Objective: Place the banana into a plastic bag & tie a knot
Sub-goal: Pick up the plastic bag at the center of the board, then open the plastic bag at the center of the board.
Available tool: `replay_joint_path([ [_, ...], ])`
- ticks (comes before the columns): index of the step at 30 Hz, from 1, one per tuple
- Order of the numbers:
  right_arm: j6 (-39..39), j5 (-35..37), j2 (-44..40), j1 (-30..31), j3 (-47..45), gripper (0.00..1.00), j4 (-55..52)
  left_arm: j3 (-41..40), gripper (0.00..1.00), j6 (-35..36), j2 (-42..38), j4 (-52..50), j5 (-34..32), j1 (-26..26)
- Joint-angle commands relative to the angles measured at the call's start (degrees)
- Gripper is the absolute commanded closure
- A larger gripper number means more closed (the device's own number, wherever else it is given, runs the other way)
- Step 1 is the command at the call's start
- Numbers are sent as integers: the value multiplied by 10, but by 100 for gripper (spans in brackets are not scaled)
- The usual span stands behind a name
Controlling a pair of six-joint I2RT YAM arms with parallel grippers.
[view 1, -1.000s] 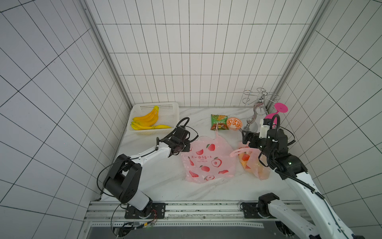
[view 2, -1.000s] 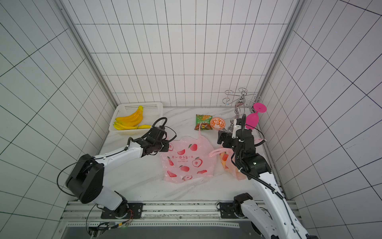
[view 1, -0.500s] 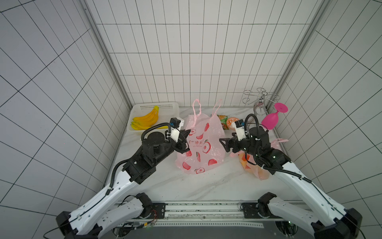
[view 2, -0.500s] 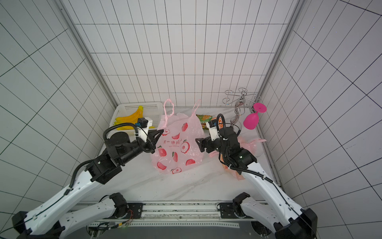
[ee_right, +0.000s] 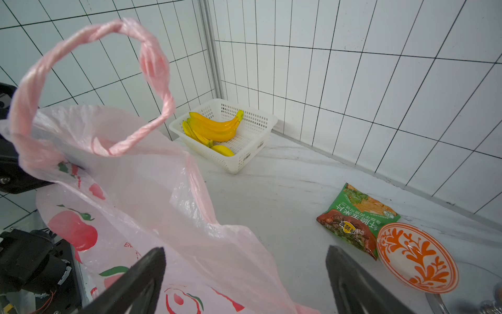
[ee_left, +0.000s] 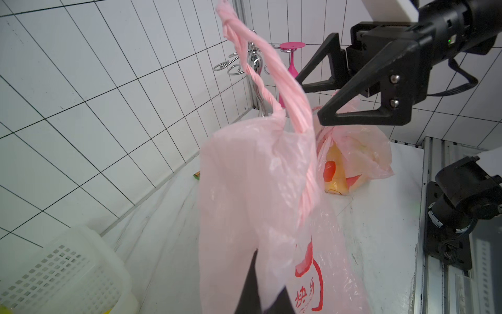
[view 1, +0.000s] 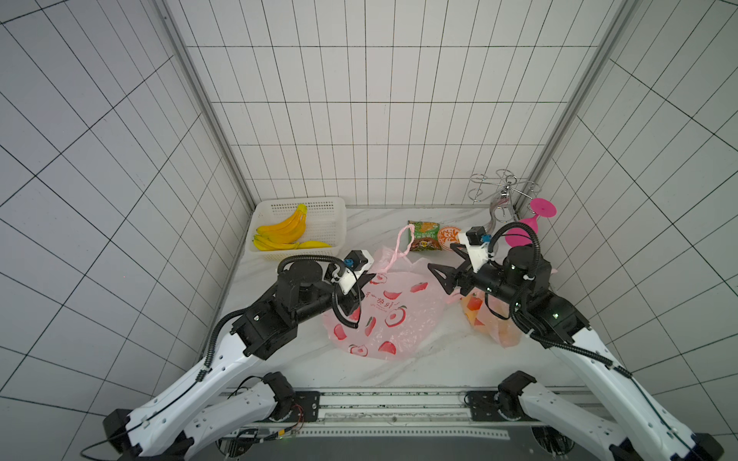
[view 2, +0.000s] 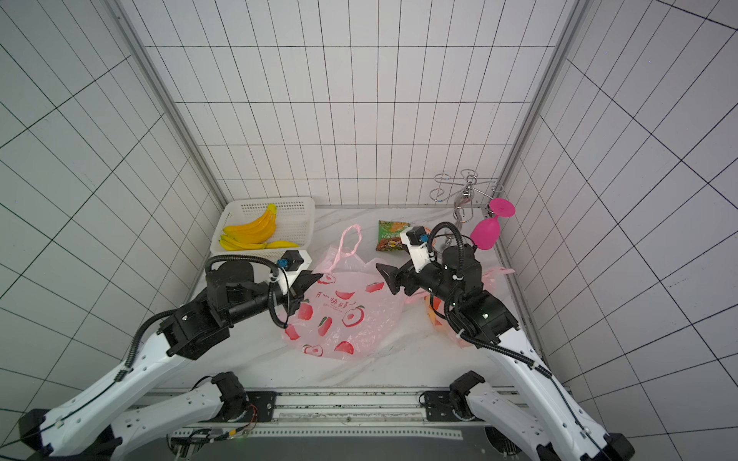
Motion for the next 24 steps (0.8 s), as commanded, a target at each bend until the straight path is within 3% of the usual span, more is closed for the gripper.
replay_joint_path([
  [1, -32, -38, 7, 7, 38, 7, -7, 4, 100, 38, -17, -4, 25, -15],
  [20, -55, -62, 68, 70, 17, 14, 31, -12, 100, 57, -42, 5, 61, -38],
  [23, -50, -45, 72, 71, 7, 33, 32, -17, 100, 54, -48, 13, 54, -39],
  [24, -52, -39, 73, 72, 7, 45, 27, -21, 100, 52, -52, 20, 43, -39],
])
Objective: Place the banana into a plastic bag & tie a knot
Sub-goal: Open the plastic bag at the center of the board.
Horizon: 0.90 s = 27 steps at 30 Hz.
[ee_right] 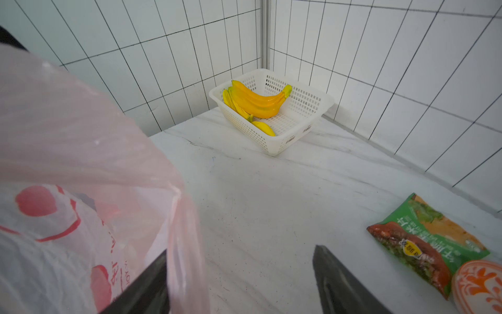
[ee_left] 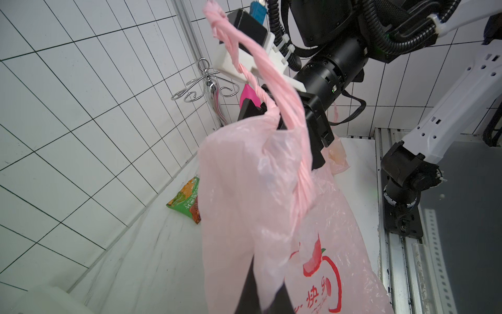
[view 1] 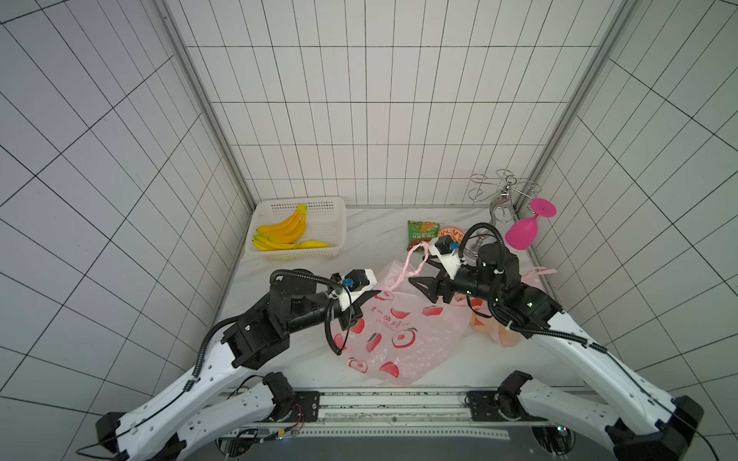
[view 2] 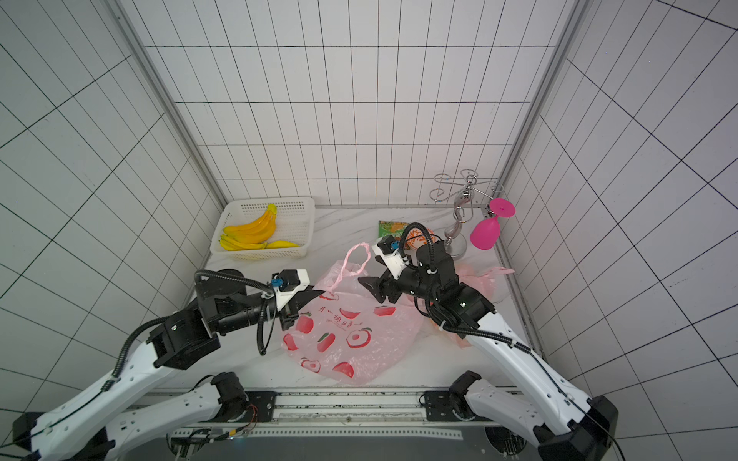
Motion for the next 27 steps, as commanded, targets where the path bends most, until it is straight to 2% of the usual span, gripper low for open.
replay_joint_path([
  [1, -19, 17, 5, 5, 6, 63, 9, -13, 100, 10, -17, 29, -22, -2],
  [3, -10, 50, -3, 4, 0, 94, 11, -19, 100, 1, -24, 45, -40, -2],
  [4, -7, 67, -9, 4, -4, 99, 15, -24, 100, -7, -26, 55, -55, -2],
  [9, 14, 114, -27, 4, 2, 100, 29, -33, 100, -38, -19, 85, -95, -1],
  [10, 17, 126, -31, 4, 6, 100, 34, -31, 98, -50, -15, 93, -108, -1],
  [12, 28, 164, -36, 4, 14, 100, 41, -22, 87, -79, -2, 105, -157, 2],
  [16, 56, 261, -33, 4, 48, 100, 54, 11, 42, -179, 46, 85, -346, 13],
  [18, 78, 320, -19, 4, 76, 100, 48, 35, 38, -235, 66, 48, -397, 20],
  [22, 116, 442, 14, 18, 112, 100, 39, 50, 39, -341, 64, 9, -392, 23],
  [25, 124, 526, 21, 53, 109, 100, 60, 31, 41, -419, 33, 28, -354, 18],
  [27, 132, 550, 26, 70, 107, 100, 71, 14, 41, -454, 20, 59, -313, 10],
])
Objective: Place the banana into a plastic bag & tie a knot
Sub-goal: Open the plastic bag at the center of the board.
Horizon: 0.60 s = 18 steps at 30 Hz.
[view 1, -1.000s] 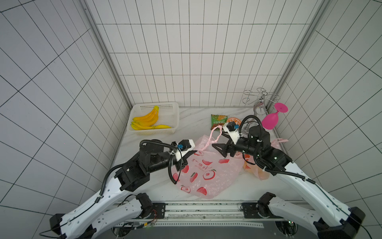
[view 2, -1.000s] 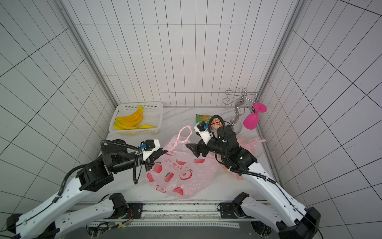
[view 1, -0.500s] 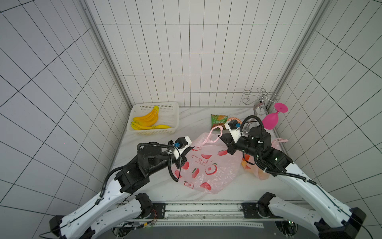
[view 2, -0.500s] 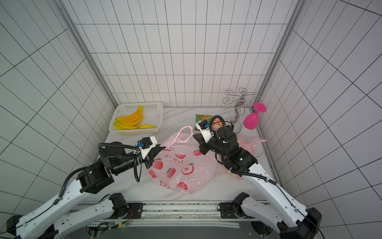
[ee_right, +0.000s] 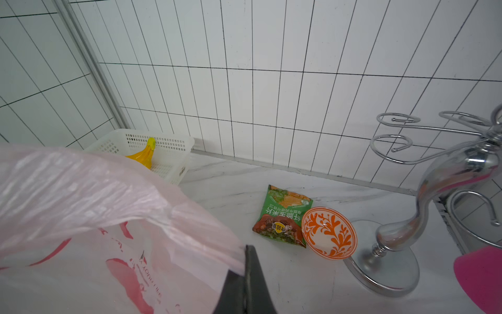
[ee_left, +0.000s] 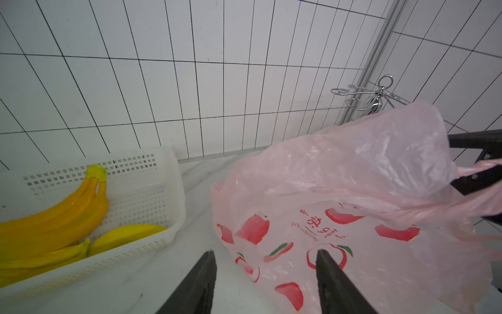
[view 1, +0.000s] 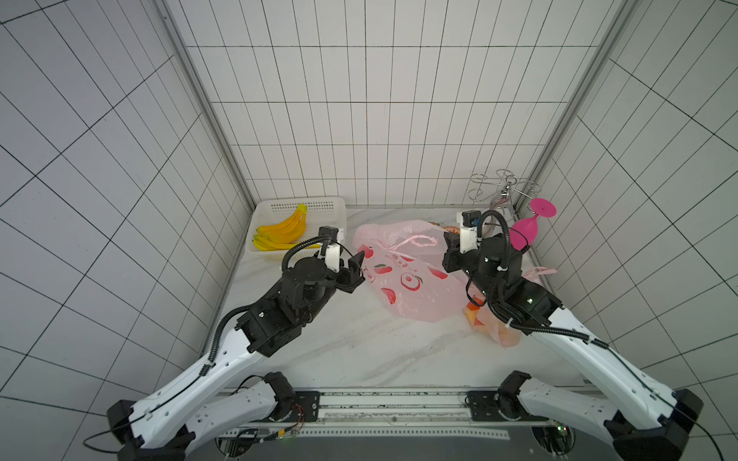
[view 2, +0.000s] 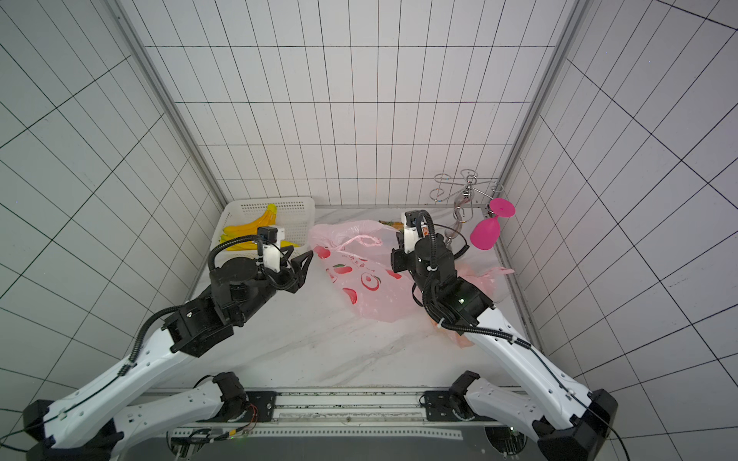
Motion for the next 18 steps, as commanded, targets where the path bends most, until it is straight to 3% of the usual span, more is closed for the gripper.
replay_joint_path([
  [1, 28, 119, 5, 37, 59, 100, 32, -19, 42, -117, -24, 43, 54, -13],
  [5, 47, 175, 22, 76, 54, 100, 37, -26, 45, -135, 8, 105, 154, -48],
  [11, 116, 120, 35, 79, 40, 100, 44, -68, 55, -180, 77, 228, 263, -91],
  [18, 138, 44, 44, 82, 17, 100, 55, -121, 49, -179, 93, 348, 231, -116],
])
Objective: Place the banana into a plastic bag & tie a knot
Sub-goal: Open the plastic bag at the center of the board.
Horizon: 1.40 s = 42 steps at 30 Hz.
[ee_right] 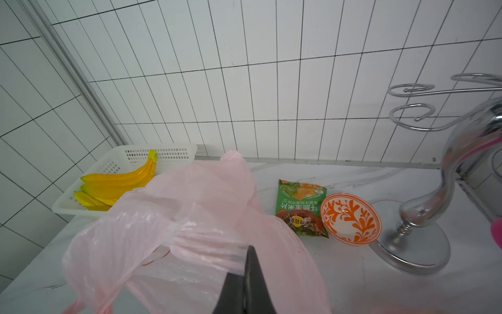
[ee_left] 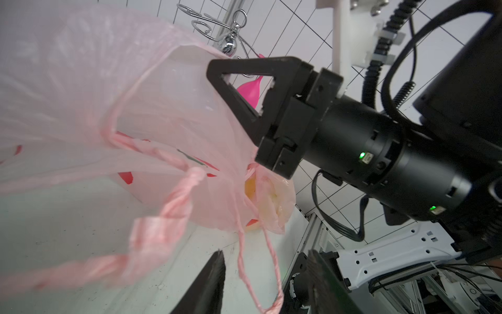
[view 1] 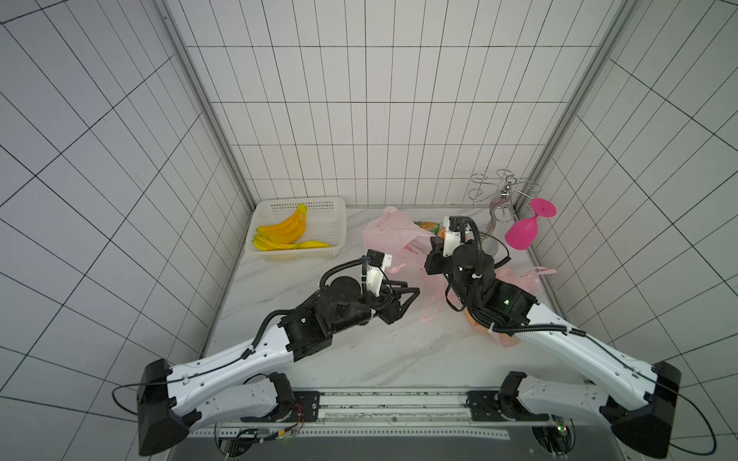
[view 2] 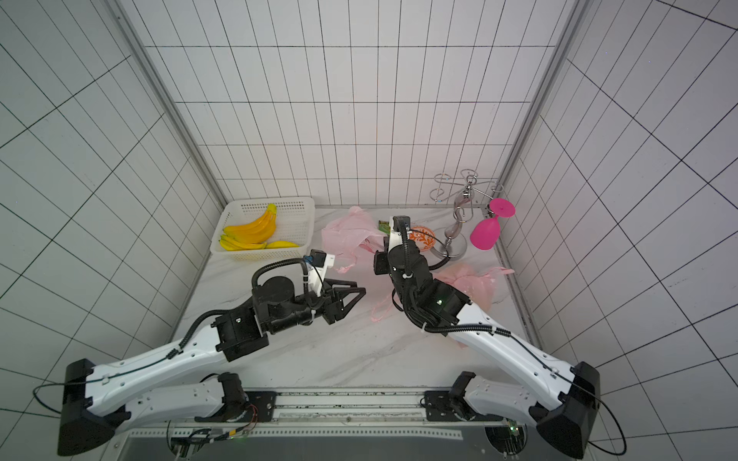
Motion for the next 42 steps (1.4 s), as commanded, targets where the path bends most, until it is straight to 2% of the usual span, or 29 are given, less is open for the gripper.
replay_joint_path([
  [1, 34, -40, -8, 7, 11, 100, 26, -14, 49, -21, 5, 105, -11, 2],
  [4, 49, -50, -9, 10, 3, 100, 26, -9, 49, -27, 39, 138, -26, 3],
  [7, 64, -69, -15, 14, -3, 100, 30, 2, 49, -54, 75, 115, -85, 21],
  [11, 77, -72, -28, 20, -12, 100, 32, 3, 45, -61, 120, 142, -82, 66],
  [15, 86, -57, -32, 25, -22, 100, 18, 24, 42, -73, 155, 96, -112, 105],
  [17, 91, -37, -40, 25, -36, 100, 16, 49, 42, -83, 179, 30, -119, 130],
  [20, 86, -33, -47, 26, -49, 100, 21, 66, 39, -72, 213, -18, -115, 151],
  [25, 80, -44, -45, 27, -61, 100, 34, 74, 31, -83, 248, -42, -37, 179],
  [31, 79, -61, -41, 27, -79, 100, 52, 30, 28, -103, 241, 128, 89, 174],
  [38, 87, -54, -47, 27, -105, 100, 63, 4, 27, -139, 234, 237, 136, 167],
  [42, 90, -62, -49, 27, -107, 100, 70, 22, 33, -129, 253, 211, 128, 164],
])
